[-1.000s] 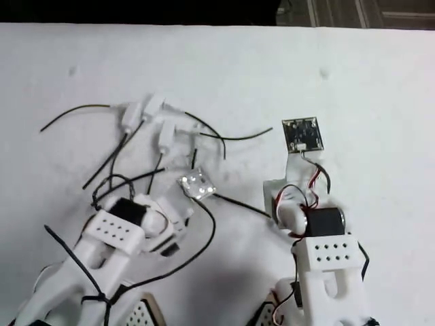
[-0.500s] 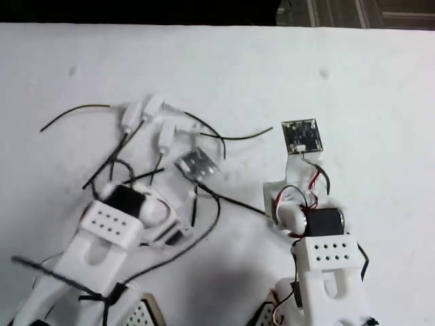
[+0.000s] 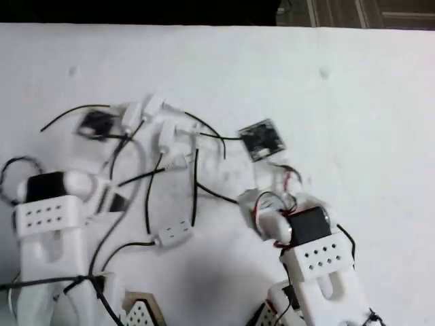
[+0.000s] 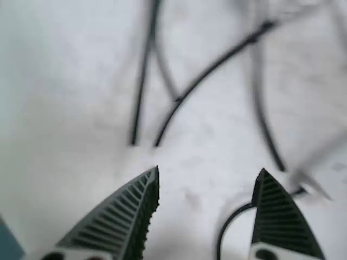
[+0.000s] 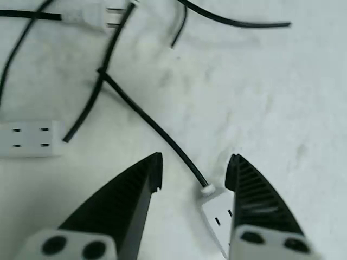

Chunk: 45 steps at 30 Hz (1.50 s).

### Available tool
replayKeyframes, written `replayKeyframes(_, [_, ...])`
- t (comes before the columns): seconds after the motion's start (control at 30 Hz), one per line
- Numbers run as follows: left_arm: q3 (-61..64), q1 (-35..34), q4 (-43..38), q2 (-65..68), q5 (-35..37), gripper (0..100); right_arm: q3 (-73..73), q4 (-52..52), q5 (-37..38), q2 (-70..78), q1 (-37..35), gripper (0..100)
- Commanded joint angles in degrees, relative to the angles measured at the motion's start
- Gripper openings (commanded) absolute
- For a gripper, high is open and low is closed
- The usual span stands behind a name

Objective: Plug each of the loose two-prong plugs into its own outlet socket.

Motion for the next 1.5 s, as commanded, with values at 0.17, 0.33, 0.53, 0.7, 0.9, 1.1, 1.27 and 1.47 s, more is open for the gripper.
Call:
replayKeyframes(0.17, [17.6,-12.2,-19.0,-1.6,-0.4,28,-18.8,0.9,5.7,24.3,-11.6,19.0])
replayKeyframes(0.33, [18.5,-12.0,-20.3,-1.5,-0.4,28,-31.6,0.7,12.8,41.3,-12.4,19.1])
replayKeyframes(0.53, [19.6,-11.6,-22.2,-1.4,-0.4,28,-47.0,0.7,11.9,59.6,-12.4,19.1])
replayKeyframes(0.7, [20.3,-11.6,-22.3,-1.5,-0.4,28,-60.0,0.7,-1.6,74.2,-12.1,19.1])
replayKeyframes(0.9, [20.4,-11.6,-22.3,-1.5,-0.4,28,-73.1,0.7,-12.7,88.3,-10.4,18.9])
replayKeyframes(1.1, [20.4,-11.6,-22.3,-1.5,-0.4,28,-82.4,0.9,-19.8,97.6,-7.5,18.7])
replayKeyframes(1.27, [20.4,-11.6,-22.3,-1.5,-0.4,28,-83.2,1.0,-20.1,100.6,-7.0,10.6])
replayKeyframes(1.47, [20.4,-11.6,-22.3,-1.5,-0.4,28,-83.3,3.2,-17.4,99.3,-6.9,1.5])
